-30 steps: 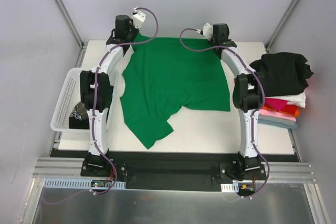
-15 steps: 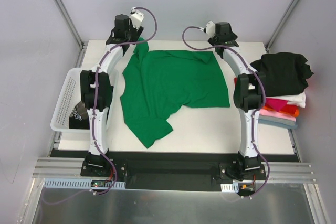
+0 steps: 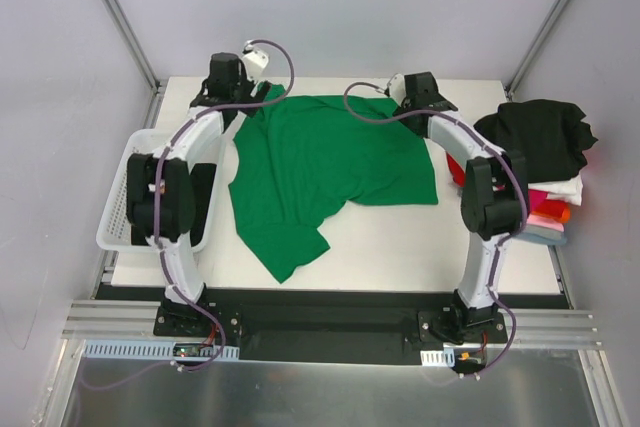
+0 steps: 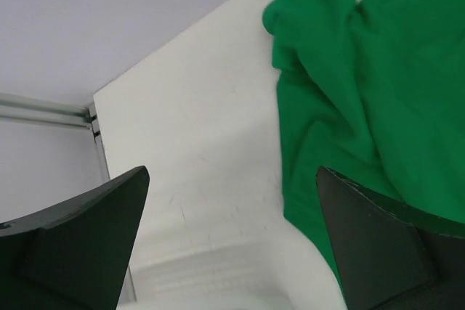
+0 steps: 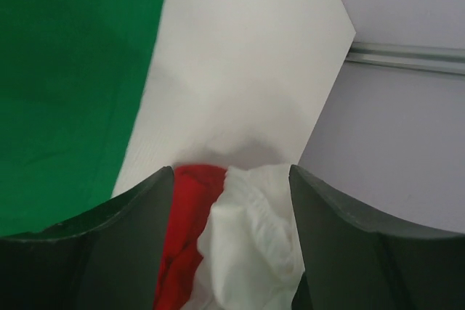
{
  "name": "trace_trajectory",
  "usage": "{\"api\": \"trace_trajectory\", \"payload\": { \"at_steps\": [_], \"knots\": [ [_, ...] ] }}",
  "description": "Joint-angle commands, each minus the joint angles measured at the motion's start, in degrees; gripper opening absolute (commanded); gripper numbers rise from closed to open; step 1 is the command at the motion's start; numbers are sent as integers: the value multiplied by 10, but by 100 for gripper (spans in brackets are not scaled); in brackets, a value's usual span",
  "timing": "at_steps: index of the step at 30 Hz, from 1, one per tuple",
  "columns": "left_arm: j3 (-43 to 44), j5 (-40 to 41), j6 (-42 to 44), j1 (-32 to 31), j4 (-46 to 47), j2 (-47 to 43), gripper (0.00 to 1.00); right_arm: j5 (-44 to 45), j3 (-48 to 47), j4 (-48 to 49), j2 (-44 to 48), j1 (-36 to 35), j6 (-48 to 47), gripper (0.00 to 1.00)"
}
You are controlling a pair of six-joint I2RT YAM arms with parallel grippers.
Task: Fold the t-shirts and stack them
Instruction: Grap the side of the flattened tshirt closest away from the robot with both arms
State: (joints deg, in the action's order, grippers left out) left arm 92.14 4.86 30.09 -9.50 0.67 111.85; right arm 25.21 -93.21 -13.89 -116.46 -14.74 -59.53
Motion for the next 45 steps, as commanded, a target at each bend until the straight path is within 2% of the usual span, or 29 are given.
{"api": "trace_trajectory", "payload": {
  "at_steps": [1,4,9,18,23,29,38,45],
  "knots": [
    [-125,-23,4,-45,0,-168,99,-15,57,-55,126,-42,80,69],
    [-209,-38,9,-85,-43,-253,99,-31,100,-87,164,-62,103,69],
    [-293,-69,1,-148,-122,-353,99,-48,125,-169,168,-85,127,64],
    [-432,-103,3,-196,-201,-451,99,-74,256,-179,226,-91,141,62],
    [-471,-105,1,-278,-259,-488,99,-80,292,-181,265,-95,144,62],
    [-499,-107,-18,-362,-295,-506,99,-68,314,-170,262,-96,136,62],
    [-542,-150,-27,-395,-329,-491,100,-93,319,-164,237,-97,128,61],
    [-524,-177,-28,-402,-327,-441,99,-91,312,-163,215,-97,122,59]
  ]
}}
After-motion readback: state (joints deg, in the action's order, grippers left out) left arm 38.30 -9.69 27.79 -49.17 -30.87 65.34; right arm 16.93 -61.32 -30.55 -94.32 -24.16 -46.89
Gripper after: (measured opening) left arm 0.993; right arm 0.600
